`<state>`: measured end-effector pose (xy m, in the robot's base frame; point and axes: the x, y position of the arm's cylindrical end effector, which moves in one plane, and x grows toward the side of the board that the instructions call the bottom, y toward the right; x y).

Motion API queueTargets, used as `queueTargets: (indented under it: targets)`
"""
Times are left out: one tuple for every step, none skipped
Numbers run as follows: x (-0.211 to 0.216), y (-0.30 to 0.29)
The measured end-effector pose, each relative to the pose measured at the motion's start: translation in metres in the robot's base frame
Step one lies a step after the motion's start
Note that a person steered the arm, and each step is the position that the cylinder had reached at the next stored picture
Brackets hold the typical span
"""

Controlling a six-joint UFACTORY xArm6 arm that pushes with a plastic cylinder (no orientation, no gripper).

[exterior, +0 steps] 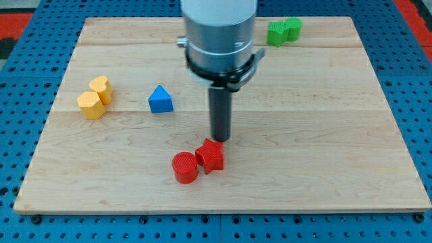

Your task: Push the red star into the red circle

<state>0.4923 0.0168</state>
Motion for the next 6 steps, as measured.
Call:
queueTargets:
  targets:
    - [0.010,0.047]
    - [0.040,0.031]
    - [0.040,-0.012]
    - [0.035,-0.005]
    - [0.020,-0.005]
    - [-0.036,-0.009]
